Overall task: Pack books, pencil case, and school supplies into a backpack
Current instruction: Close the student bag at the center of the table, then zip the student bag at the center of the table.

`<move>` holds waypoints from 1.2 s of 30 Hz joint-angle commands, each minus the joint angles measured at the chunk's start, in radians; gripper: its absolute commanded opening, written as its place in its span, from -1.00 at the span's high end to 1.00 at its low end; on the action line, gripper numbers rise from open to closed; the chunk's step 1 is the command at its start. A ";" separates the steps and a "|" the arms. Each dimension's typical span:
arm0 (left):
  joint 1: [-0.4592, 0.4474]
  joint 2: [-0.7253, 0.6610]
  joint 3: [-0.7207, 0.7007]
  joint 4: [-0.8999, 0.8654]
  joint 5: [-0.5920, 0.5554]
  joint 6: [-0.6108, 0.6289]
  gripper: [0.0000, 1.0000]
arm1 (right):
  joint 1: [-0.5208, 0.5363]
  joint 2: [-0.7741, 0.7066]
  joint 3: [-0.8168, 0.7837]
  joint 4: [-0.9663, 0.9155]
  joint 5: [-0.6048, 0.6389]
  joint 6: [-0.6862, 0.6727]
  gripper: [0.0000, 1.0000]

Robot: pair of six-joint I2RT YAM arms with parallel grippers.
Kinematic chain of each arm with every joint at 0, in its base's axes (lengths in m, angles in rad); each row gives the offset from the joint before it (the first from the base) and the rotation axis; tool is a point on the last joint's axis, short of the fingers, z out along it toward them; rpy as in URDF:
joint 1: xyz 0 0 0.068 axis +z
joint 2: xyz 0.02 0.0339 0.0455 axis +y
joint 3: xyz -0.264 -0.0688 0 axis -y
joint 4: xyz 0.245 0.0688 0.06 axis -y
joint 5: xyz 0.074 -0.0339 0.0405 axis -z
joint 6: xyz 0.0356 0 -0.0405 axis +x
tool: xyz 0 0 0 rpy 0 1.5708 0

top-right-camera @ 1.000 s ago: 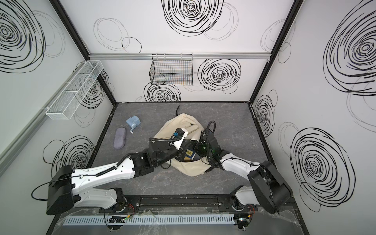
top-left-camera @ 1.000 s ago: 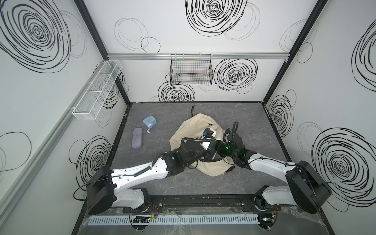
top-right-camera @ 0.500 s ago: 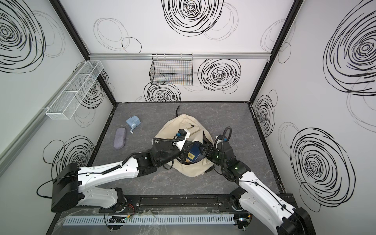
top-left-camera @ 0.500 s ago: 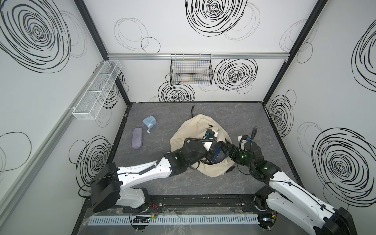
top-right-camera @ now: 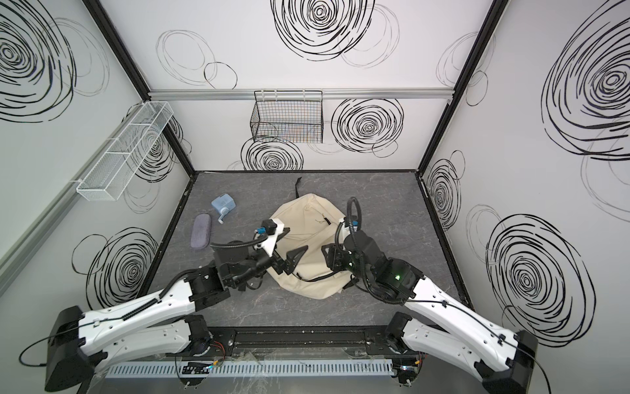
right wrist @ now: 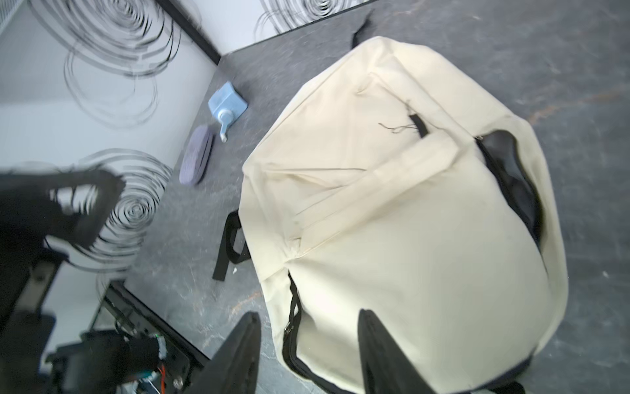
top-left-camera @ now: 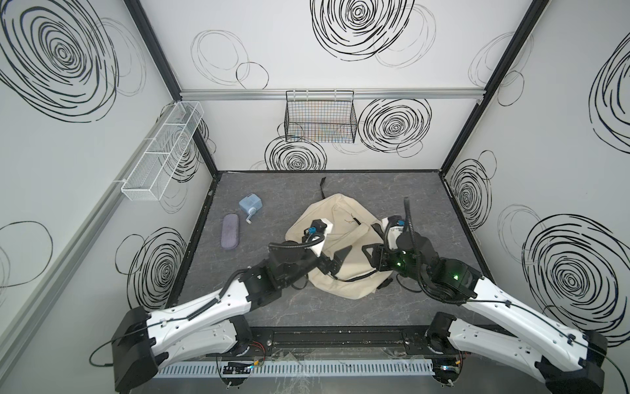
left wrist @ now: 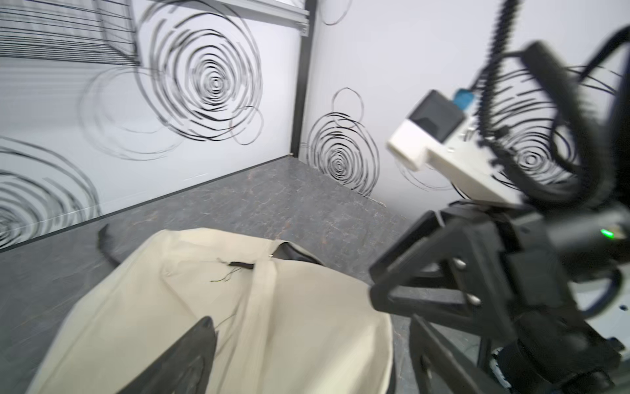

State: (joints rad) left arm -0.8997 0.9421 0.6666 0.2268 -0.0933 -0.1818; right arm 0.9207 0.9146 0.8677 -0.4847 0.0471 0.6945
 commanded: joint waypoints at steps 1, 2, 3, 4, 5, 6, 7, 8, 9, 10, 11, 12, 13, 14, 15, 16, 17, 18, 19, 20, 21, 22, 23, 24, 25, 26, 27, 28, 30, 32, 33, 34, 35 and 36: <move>0.134 -0.090 -0.006 -0.189 0.033 0.014 -0.76 | 0.117 0.095 0.073 -0.087 0.109 -0.113 0.07; 0.171 -0.113 -0.001 -0.228 0.019 -0.013 -0.76 | 0.151 0.124 0.079 -0.071 0.106 -0.129 0.08; 0.205 -0.132 -0.002 -0.255 -0.002 -0.050 -0.76 | 0.177 0.153 0.077 -0.045 0.090 -0.149 0.10; 0.229 -0.144 -0.007 -0.276 -0.019 -0.087 -0.76 | 0.192 0.179 0.073 -0.023 0.074 -0.160 0.12; 0.251 -0.155 -0.013 -0.298 -0.042 -0.135 -0.76 | 0.207 0.216 0.067 0.001 0.058 -0.171 0.13; 0.272 -0.165 -0.020 -0.315 -0.058 -0.180 -0.76 | 0.219 0.253 0.065 0.019 0.048 -0.190 0.13; 0.288 -0.170 -0.026 -0.330 -0.067 -0.212 -0.75 | 0.226 0.286 0.067 0.025 0.045 -0.202 0.13; 0.304 -0.179 -0.033 -0.347 -0.075 -0.241 -0.75 | 0.230 0.326 0.076 0.024 0.042 -0.217 0.14; 0.317 -0.188 -0.039 -0.361 -0.089 -0.283 -0.75 | 0.230 0.365 0.087 0.019 0.037 -0.231 0.18; 0.326 -0.197 -0.045 -0.369 -0.097 -0.303 -0.75 | 0.229 0.397 0.096 0.017 0.035 -0.246 0.22; 0.335 -0.210 -0.055 -0.374 -0.101 -0.313 -0.75 | 0.230 0.436 0.109 0.012 0.034 -0.266 0.23; 0.341 -0.223 -0.062 -0.371 -0.096 -0.313 -0.74 | 0.228 0.473 0.130 -0.005 0.035 -0.283 0.23; 0.344 -0.232 -0.068 -0.370 -0.093 -0.307 -0.74 | 0.227 0.506 0.154 -0.025 0.044 -0.291 0.23; 0.347 -0.241 -0.071 -0.375 -0.093 -0.301 -0.74 | 0.226 0.548 0.178 -0.050 0.054 -0.289 0.24; 0.349 -0.247 -0.070 -0.384 -0.095 -0.294 -0.74 | 0.224 0.589 0.204 -0.074 0.057 -0.291 0.26; 0.350 -0.250 -0.067 -0.393 -0.098 -0.287 -0.74 | 0.223 0.626 0.226 -0.095 0.053 -0.302 0.25; 0.353 -0.254 -0.064 -0.405 -0.101 -0.280 -0.74 | 0.224 0.666 0.248 -0.116 0.045 -0.313 0.26; 0.355 -0.259 -0.062 -0.413 -0.105 -0.276 -0.74 | 0.224 0.700 0.265 -0.132 0.038 -0.320 0.27; 0.356 -0.265 -0.064 -0.416 -0.106 -0.272 -0.74 | 0.222 0.724 0.274 -0.138 0.028 -0.325 0.31; 0.357 -0.271 -0.065 -0.417 -0.105 -0.269 -0.75 | 0.223 0.745 0.283 -0.147 0.023 -0.328 0.32; 0.359 -0.277 -0.068 -0.418 -0.103 -0.268 -0.74 | 0.222 0.760 0.289 -0.151 0.018 -0.329 0.32; 0.361 -0.281 -0.070 -0.420 -0.102 -0.268 -0.74 | 0.222 0.769 0.294 -0.154 0.016 -0.330 0.32; 0.363 -0.285 -0.071 -0.422 -0.100 -0.268 -0.75 | 0.221 0.779 0.300 -0.159 0.013 -0.332 0.32; 0.365 -0.290 -0.073 -0.425 -0.099 -0.267 -0.74 | 0.222 0.789 0.308 -0.169 0.013 -0.335 0.33; 0.365 -0.293 -0.073 -0.426 -0.096 -0.270 -0.75 | 0.222 0.797 0.317 -0.182 0.019 -0.337 0.32; 0.367 -0.296 -0.075 -0.428 -0.093 -0.272 -0.74 | 0.222 0.808 0.327 -0.199 0.035 -0.337 0.32; 0.366 -0.299 -0.078 -0.427 -0.089 -0.274 -0.74 | 0.222 0.816 0.332 -0.212 0.049 -0.338 0.32; 0.367 -0.302 -0.082 -0.424 -0.085 -0.274 -0.74 | 0.221 0.822 0.337 -0.222 0.061 -0.338 0.31; 0.369 -0.308 -0.090 -0.419 -0.079 -0.280 -0.75 | 0.220 0.835 0.349 -0.242 0.081 -0.340 0.31; 0.369 -0.310 -0.097 -0.416 -0.077 -0.283 -0.75 | 0.220 0.843 0.364 -0.260 0.100 -0.339 0.30; 0.368 -0.311 -0.102 -0.415 -0.075 -0.284 -0.74 | 0.220 0.845 0.368 -0.266 0.111 -0.340 0.29; 0.368 -0.311 -0.104 -0.415 -0.075 -0.286 -0.74 | 0.219 0.847 0.374 -0.271 0.118 -0.340 0.29; 0.369 -0.312 -0.107 -0.416 -0.075 -0.287 -0.75 | 0.217 0.851 0.380 -0.276 0.123 -0.340 0.28; 0.368 -0.313 -0.110 -0.413 -0.075 -0.287 -0.74 | 0.216 0.854 0.383 -0.278 0.122 -0.340 0.28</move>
State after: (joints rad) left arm -0.5362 0.6384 0.5709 -0.2096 -0.1764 -0.4507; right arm 1.1423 1.7554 1.2182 -0.6933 0.1177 0.3649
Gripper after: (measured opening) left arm 0.873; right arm 0.359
